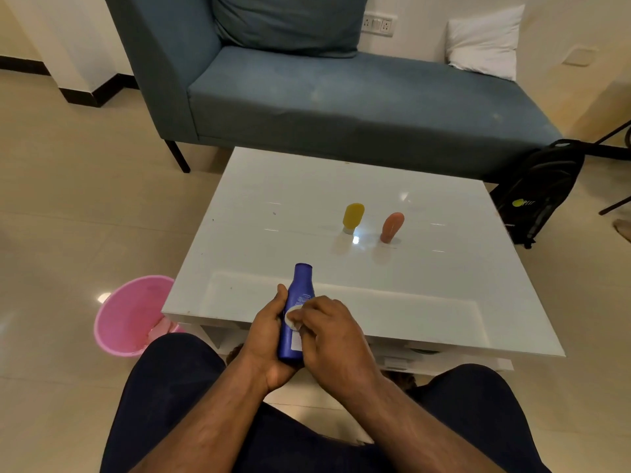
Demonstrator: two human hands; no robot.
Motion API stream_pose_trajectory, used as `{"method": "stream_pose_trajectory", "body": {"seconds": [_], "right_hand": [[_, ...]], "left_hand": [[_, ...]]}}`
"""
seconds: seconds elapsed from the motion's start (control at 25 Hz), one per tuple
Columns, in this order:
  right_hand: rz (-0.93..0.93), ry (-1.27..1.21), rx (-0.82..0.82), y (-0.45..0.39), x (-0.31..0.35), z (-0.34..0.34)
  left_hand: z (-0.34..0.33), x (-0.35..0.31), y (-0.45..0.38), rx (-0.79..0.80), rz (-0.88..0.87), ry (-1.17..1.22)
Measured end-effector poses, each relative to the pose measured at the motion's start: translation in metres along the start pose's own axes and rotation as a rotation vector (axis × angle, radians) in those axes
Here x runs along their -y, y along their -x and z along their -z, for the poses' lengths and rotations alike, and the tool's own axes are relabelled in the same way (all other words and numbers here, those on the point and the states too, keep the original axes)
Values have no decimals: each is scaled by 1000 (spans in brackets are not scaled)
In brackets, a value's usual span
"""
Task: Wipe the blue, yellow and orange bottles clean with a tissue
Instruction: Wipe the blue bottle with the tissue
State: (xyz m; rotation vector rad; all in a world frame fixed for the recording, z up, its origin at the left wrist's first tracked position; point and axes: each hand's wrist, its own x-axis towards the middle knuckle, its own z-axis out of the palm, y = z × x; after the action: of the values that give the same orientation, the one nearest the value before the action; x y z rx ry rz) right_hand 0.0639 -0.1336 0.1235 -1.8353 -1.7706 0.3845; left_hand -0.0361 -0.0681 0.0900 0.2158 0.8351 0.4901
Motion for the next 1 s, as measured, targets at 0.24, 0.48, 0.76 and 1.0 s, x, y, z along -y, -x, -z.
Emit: {"method": "stream_pose_trajectory", "body": {"seconds": [0.24, 0.48, 0.76, 1.0], "right_hand": [[-91, 30, -55, -22, -8, 4], [-95, -5, -41, -21, -15, 2], [-92, -51, -28, -6, -8, 1], [-181, -24, -94, -34, -20, 6]], "left_hand": [[-8, 0, 5, -12, -6, -6], [-3, 2, 1, -5, -13, -9], [-4, 0, 1, 2, -46, 12], [-8, 4, 2, -35, -24, -40]]}}
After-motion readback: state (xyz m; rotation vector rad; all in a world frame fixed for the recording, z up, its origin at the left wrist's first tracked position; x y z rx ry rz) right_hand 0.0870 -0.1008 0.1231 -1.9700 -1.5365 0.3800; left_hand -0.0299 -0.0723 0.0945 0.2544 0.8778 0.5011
